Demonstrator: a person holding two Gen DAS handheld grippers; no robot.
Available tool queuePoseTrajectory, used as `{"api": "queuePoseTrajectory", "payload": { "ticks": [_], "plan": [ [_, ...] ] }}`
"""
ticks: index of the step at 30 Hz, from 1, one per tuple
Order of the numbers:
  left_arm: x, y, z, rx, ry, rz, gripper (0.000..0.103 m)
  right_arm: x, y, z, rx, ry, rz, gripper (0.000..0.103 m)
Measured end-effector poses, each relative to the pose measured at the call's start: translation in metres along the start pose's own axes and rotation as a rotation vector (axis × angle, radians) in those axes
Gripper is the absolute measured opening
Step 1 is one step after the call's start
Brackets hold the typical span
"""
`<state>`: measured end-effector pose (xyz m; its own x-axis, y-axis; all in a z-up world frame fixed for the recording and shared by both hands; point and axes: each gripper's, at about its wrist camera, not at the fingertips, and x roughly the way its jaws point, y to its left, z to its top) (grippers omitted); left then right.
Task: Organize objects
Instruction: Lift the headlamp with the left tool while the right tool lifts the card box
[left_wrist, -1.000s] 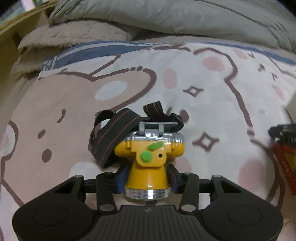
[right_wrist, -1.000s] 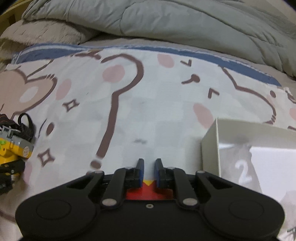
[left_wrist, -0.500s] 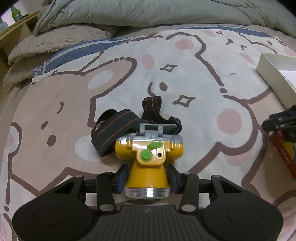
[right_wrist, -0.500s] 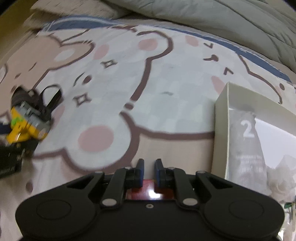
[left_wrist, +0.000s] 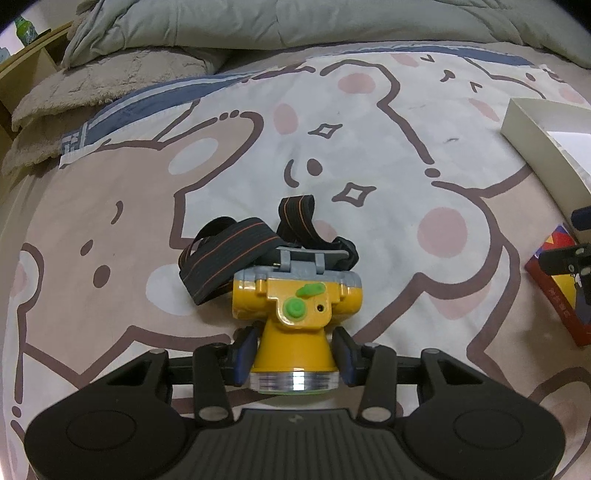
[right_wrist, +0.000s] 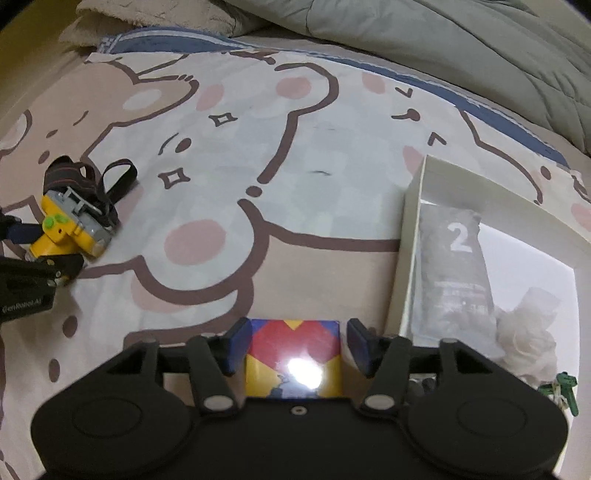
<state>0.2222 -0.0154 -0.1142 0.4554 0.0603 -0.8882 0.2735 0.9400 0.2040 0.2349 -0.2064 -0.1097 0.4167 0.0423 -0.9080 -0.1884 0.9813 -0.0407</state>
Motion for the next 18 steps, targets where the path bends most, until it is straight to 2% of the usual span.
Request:
{"api": "queuePoseTrajectory", "payload": {
  "ticks": [7, 9, 10, 11, 13, 18],
  "plan": [
    [0.006, 0.004, 0.002, -0.017, 0.010, 0.001, 0.046, 0.011, -0.003, 0.001, 0.018, 0.047, 0.055, 0.068],
    [0.008, 0.005, 0.002, -0.029, 0.013, 0.007, 0.047, 0.014, 0.002, 0.000, -0.007, 0.056, 0.045, 0.069],
    [0.009, 0.006, 0.003, -0.035, 0.013, 0.012, 0.047, 0.015, 0.006, 0.000, -0.033, 0.060, 0.032, 0.069],
    [0.010, 0.006, 0.004, -0.040, 0.014, 0.016, 0.047, 0.016, 0.010, 0.000, -0.058, 0.058, 0.012, 0.062],
    [0.012, 0.007, 0.006, -0.050, 0.022, 0.015, 0.047, 0.014, 0.017, -0.001, -0.080, 0.047, -0.006, 0.061],
    [0.017, 0.007, 0.011, -0.069, 0.048, 0.005, 0.047, 0.003, 0.035, 0.001, -0.072, 0.026, 0.135, 0.061]
  ]
}}
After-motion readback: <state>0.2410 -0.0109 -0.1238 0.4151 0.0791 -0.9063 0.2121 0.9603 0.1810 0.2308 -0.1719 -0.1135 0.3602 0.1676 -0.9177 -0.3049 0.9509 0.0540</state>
